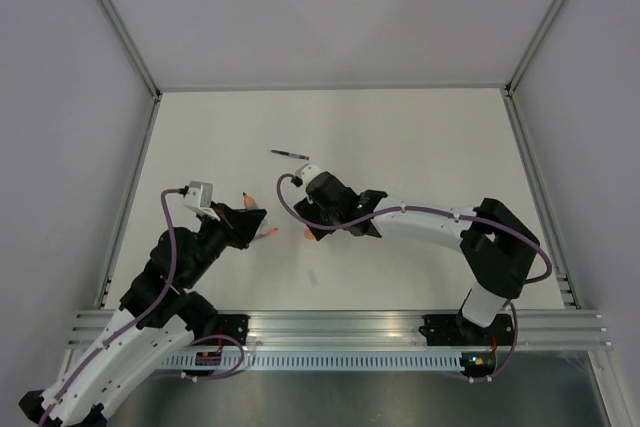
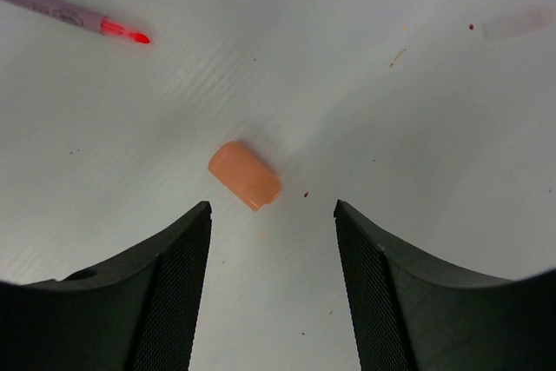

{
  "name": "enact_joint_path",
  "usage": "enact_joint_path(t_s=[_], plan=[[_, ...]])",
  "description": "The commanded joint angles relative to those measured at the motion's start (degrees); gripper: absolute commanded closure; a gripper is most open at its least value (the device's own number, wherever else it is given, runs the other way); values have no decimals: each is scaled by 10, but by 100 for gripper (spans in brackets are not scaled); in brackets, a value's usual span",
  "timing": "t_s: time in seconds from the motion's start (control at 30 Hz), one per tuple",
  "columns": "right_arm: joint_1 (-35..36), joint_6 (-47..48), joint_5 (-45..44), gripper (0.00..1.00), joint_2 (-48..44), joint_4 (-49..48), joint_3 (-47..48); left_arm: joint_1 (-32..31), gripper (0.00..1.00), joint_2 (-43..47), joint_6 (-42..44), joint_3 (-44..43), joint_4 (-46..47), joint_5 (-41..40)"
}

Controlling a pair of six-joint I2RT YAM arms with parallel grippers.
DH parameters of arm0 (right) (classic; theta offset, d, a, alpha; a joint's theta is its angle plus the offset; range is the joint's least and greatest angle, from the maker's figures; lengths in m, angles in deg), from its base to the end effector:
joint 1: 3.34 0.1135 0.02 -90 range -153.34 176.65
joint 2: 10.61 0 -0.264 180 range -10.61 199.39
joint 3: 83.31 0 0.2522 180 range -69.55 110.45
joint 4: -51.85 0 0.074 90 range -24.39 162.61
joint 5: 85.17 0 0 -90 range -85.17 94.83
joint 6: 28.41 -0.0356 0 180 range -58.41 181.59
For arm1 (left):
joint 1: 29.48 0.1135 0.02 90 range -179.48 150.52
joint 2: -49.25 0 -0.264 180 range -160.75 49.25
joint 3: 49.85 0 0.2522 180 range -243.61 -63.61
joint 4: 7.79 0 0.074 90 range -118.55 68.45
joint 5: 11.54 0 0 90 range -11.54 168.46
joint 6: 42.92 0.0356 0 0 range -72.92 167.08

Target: Insert the pens into the pen caps

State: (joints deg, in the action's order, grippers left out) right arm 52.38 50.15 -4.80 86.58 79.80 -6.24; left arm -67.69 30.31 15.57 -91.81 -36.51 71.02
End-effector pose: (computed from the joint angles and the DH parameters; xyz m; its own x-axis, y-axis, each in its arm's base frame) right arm 0.2092 0.2964 0.2075 -0.5598 -0.4741 -0.6796 -0.6536 0.7567 0.0106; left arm 0.0902 -0.0651 0.2870 -0.3342 -0.3965 -0.8551 0.3958 0.7643 -0.5091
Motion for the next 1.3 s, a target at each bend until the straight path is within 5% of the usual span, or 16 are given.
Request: enact_joint_path(t_s=[0.0,0.5,0.9,1.27], plan=[[-14,106,82,35,24,43,60,1,98,35,-14,-25,-41,9],[-21,240,166,35,144,165,149,1,98,75,-32,-40,-81,63],[-26,288,173,35,196,138,154,1,98,80,-30,-35,-81,63],[-37,282,167,50,212,121,159,1,98,85,-30,-36,-80,67]])
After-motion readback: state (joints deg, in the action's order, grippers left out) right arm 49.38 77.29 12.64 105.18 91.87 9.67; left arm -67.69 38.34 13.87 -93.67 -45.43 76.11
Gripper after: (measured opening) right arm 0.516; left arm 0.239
